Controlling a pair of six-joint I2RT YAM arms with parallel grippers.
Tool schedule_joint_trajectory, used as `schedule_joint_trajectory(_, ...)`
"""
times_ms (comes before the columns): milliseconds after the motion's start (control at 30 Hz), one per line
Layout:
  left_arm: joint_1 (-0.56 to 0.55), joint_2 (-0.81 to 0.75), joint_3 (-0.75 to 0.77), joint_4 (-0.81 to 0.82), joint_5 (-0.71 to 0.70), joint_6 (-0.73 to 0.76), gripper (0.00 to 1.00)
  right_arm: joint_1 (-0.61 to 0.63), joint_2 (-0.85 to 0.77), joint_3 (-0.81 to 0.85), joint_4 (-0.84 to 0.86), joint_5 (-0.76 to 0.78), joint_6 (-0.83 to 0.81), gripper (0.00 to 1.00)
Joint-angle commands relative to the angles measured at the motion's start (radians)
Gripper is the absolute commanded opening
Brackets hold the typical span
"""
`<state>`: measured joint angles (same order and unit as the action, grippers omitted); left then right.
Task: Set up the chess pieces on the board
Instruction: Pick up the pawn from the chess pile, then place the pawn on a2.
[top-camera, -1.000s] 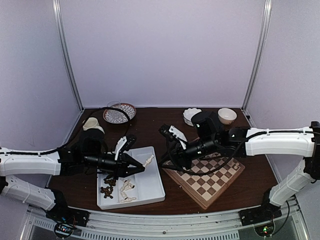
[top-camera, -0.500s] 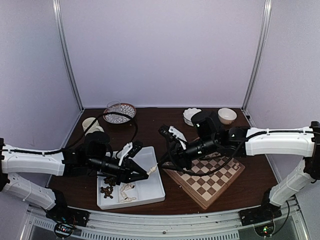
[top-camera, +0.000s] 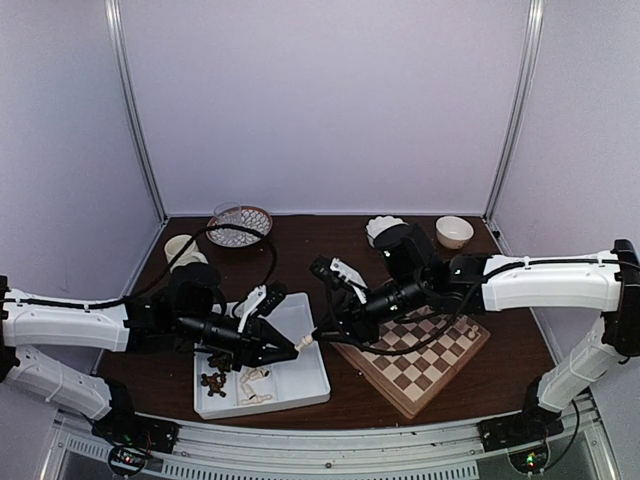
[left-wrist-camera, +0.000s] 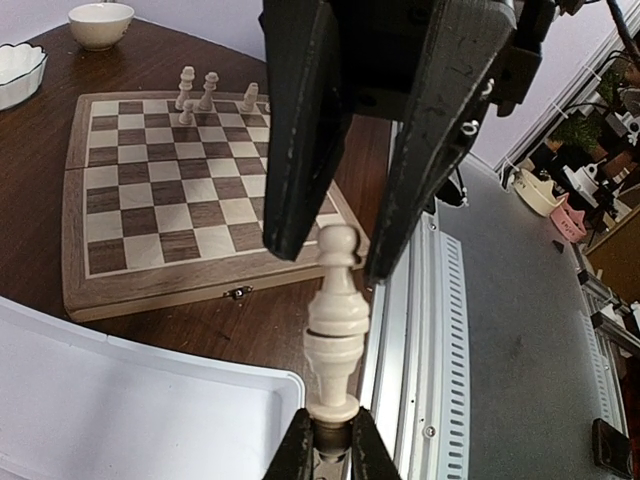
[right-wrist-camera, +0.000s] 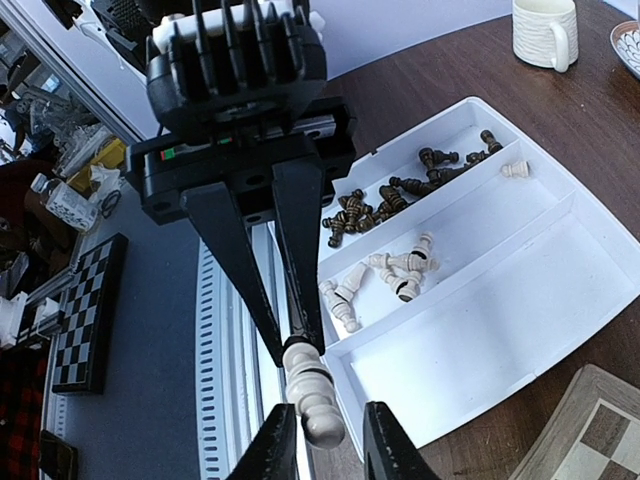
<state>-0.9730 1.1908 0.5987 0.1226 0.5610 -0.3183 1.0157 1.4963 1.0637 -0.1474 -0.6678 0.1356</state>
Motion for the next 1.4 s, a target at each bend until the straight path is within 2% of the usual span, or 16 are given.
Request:
schedule_joint_trajectory(0, -0.009, 0.005, 0.037, 0.015, 0.010, 0.022, 0.00, 0.008, 0.008, 0.038, -0.007, -0.019, -0.006, 0.24)
schedule_joint_trajectory(133, -0.010, 0.007, 0.038, 0.015, 0.010, 0.022, 0.00, 0.008, 0.008, 0.038, -0.007, -0.020, -0.007, 0.16)
schedule_joint_trajectory(267, -0.010, 0.001, 0.039, 0.005, -0.021, 0.022, 0.00, 0.008, -0.003, 0.037, -0.015, 0.013, -0.006, 0.15)
schedule_joint_trajectory(567, -0.010, -0.125, 0.005, -0.130, -0.474, 0.010, 0.01, -0.008, -0.133, -0.022, -0.040, 0.392, 0.007, 0.13)
schedule_joint_trajectory(667, -0.010, -0.163, 0.006, -0.215, -0.672, -0.018, 0.04, -0.008, -0.166, -0.023, -0.091, 0.540, -0.004, 0.13)
schedule_joint_trajectory(733, -0.010, -0.190, 0.000, -0.236, -0.738, -0.026, 0.03, -0.008, -0.171, -0.002, -0.149, 0.638, -0.009, 0.13)
schedule_joint_trajectory(933, -0.010, -0.248, -0.042, -0.208, -0.764, -0.030, 0.04, -0.008, -0.123, 0.143, -0.451, 0.935, 0.013, 0.12)
schedule_joint_trajectory(1067, -0.010, -0.245, -0.038, -0.217, -0.765, -0.027, 0.04, -0.015, -0.086, 0.194, -0.620, 1.062, 0.039, 0.11)
schedule_joint_trajectory(1200, -0.010, -0.233, -0.036, -0.215, -0.762, -0.024, 0.04, -0.042, -0.058, 0.190, -0.721, 1.070, 0.089, 0.12)
schedule_joint_trajectory(1367, -0.010, -0.218, -0.030, -0.213, -0.749, -0.020, 0.04, -0.096, -0.075, 0.085, -0.744, 1.005, 0.149, 0.12)
